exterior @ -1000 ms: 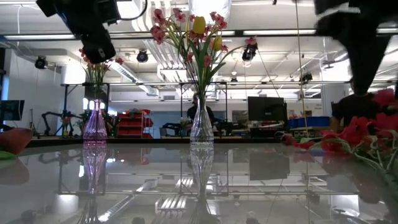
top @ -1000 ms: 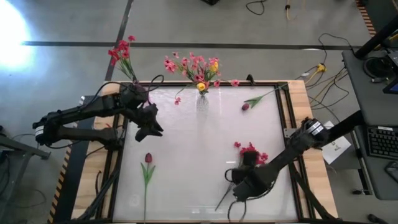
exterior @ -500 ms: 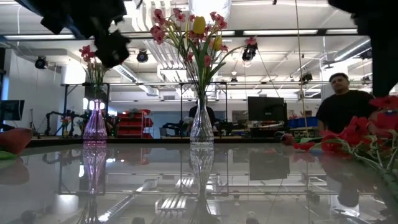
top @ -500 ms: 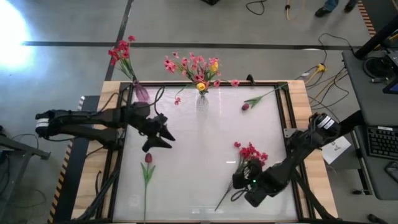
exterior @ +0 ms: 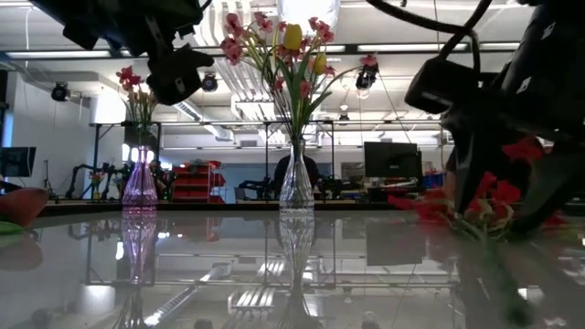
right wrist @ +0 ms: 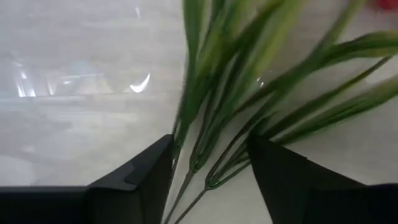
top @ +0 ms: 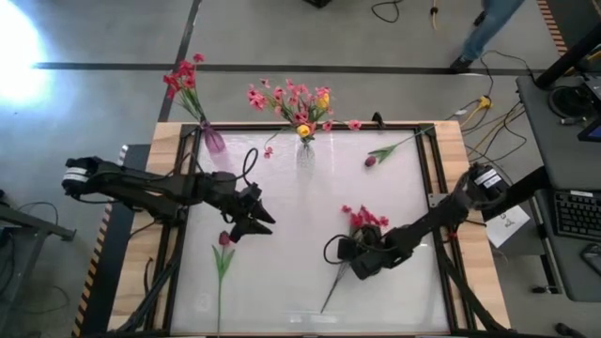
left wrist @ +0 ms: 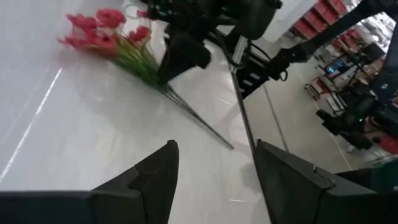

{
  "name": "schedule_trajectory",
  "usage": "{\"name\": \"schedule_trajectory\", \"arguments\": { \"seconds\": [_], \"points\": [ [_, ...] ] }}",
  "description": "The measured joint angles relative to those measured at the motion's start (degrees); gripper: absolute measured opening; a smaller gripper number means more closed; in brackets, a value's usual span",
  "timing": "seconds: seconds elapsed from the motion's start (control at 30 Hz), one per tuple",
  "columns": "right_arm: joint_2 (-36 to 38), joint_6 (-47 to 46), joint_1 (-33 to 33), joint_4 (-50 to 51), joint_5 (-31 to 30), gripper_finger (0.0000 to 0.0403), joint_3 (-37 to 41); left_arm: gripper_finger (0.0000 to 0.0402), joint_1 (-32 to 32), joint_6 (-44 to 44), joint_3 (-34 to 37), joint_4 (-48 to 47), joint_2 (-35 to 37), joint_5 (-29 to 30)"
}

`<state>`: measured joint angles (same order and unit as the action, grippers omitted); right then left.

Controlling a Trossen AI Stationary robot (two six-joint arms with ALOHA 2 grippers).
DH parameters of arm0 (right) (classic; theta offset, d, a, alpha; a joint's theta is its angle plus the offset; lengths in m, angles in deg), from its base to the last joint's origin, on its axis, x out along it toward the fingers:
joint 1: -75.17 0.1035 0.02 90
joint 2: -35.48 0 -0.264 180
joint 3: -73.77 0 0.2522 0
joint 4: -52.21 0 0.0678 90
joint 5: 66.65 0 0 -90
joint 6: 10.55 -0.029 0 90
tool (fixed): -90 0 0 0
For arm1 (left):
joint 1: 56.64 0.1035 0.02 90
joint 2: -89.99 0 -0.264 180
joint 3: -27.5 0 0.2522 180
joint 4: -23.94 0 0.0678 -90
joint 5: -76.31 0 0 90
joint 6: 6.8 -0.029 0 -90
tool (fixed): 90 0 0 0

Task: Sort flowers into vase by color
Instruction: Put the red flowers into the purple vase

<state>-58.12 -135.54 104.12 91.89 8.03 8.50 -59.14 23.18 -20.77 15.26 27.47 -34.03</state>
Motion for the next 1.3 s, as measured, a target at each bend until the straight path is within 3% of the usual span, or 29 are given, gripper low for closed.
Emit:
{"name": "schedule_trajectory", "arguments": {
  "seconds": [0.1,0.33,0.63,0.77,0.87,1.03,1.3],
  "points": [
    [-0.10,1.75,-1.89,0.17,-1.57,0.0153,0.09,0.0201,-1.57,1.12,1.46,1.89,0.33,1.28],
    [-0.37,13.11,-6.38,0.50,-6.94,0.0020,-0.15,0.0192,-8.80,6.18,9.42,21.50,-1.41,13.47],
    [2.20,47.00,-9.55,-2.15,-14.46,0.0009,-11.81,0.0239,-12.24,13.38,6.25,26.98,-11.25,17.35],
    [4.73,53.67,-9.93,0.26,-17.56,0.0009,-16.94,0.0272,-13.88,18.66,7.32,33.09,-11.03,17.63],
    [7.76,58.68,-10.05,-0.02,-21.91,0.0009,-18.11,0.0279,-16.90,20.20,7.90,34.49,-9.66,24.59],
    [13.18,72.95,-10.18,-11.61,-23.34,0.0009,-17.81,0.0274,-19.58,14.26,3.06,35.80,-11.28,41.34],
    [19.93,93.68,-10.25,-23.48,-23.27,0.0009,-17.85,0.0271,-16.94,-0.96,-15.00,35.88,-19.78,45.62]
  ]
}}
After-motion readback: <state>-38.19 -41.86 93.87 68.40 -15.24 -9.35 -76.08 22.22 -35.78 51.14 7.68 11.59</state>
